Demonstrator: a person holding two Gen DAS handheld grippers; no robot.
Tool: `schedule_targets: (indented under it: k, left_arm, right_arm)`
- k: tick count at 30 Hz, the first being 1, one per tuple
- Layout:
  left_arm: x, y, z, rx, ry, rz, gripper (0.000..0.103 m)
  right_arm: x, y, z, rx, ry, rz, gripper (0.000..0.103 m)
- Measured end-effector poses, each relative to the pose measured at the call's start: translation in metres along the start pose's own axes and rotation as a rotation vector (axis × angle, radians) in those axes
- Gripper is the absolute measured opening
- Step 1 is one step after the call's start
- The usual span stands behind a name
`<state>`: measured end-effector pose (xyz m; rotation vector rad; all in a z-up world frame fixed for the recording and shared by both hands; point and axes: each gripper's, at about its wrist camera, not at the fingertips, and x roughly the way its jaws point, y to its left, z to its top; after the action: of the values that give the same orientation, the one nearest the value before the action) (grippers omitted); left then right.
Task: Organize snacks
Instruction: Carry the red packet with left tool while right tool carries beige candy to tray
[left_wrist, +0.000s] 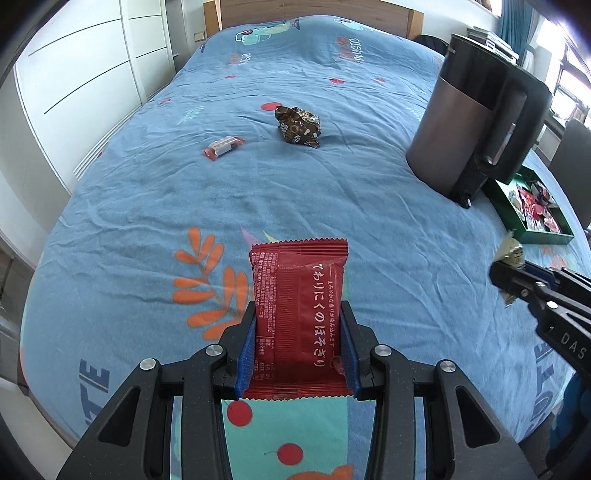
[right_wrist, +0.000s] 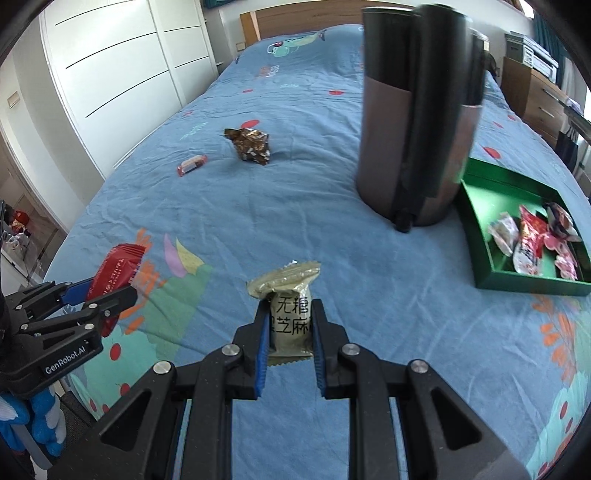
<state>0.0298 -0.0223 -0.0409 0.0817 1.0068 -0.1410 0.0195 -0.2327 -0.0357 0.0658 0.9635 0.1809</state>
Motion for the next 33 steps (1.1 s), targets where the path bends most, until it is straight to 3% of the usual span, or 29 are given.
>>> schedule_targets:
  k: [6,18,33]
  left_arm:
    - [-0.002,-0.026,-0.002,0.052,0.007,0.005,0.035]
    - [0.009,-0.118,-0.005,0.196,0.053,-0.031,0.035]
    - [0.001,-0.258,0.030,0.379,-0.001,-0.174,0.035]
  right_arm:
    - [-0.013,-0.036,-0.015,0.055,-0.016,-0.035,0.100]
    - [-0.043,-0.142,-0.036,0.198,-0.066,-0.115,0.100]
    - [-0.074,-0.265,-0.026,0.346,-0.169,-0.194,0.100]
